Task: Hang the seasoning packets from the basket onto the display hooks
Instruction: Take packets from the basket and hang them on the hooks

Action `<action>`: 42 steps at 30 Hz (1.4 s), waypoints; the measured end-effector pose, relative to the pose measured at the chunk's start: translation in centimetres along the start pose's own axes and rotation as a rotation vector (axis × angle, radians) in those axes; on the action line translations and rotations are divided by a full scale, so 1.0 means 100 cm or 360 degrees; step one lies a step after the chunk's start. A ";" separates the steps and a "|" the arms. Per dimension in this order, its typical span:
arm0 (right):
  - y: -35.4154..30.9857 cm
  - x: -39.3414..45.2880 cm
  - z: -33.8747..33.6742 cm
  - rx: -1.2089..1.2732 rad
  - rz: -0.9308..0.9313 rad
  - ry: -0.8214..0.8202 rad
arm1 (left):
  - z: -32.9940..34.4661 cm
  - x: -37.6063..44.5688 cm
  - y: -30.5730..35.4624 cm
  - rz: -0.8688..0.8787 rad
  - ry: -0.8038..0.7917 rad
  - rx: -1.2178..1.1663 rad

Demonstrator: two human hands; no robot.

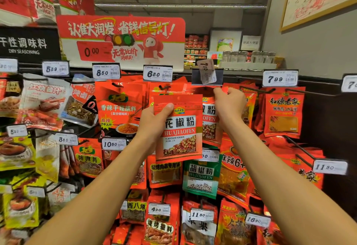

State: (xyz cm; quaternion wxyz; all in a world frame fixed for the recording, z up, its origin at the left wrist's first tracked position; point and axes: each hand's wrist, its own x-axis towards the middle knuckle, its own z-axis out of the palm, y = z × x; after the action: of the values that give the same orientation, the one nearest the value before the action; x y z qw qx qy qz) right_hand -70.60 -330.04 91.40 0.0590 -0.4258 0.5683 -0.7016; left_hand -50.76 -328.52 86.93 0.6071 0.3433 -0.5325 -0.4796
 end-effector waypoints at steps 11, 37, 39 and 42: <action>0.014 0.007 0.004 0.0104 0.0130 -0.0168 | 0.005 0.000 0.000 0.0007 0.0010 -0.0019; 0.016 0.021 -0.029 0.0465 0.0114 -0.0642 | 0.087 0.048 0.004 -0.0065 -0.0060 -0.0096; 0.016 0.024 -0.024 0.0361 0.0109 -0.0618 | 0.089 0.054 0.004 -0.0106 -0.0011 -0.0089; 0.013 0.023 -0.015 0.0263 0.0142 -0.0560 | 0.087 0.060 0.000 -0.0168 0.0051 -0.0102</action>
State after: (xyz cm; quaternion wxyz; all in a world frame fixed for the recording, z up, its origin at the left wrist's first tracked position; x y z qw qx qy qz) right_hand -73.54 -330.69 91.54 0.2231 -0.5100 0.5080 -0.6573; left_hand -59.44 -333.37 90.56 0.6002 0.3587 -0.4883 -0.5222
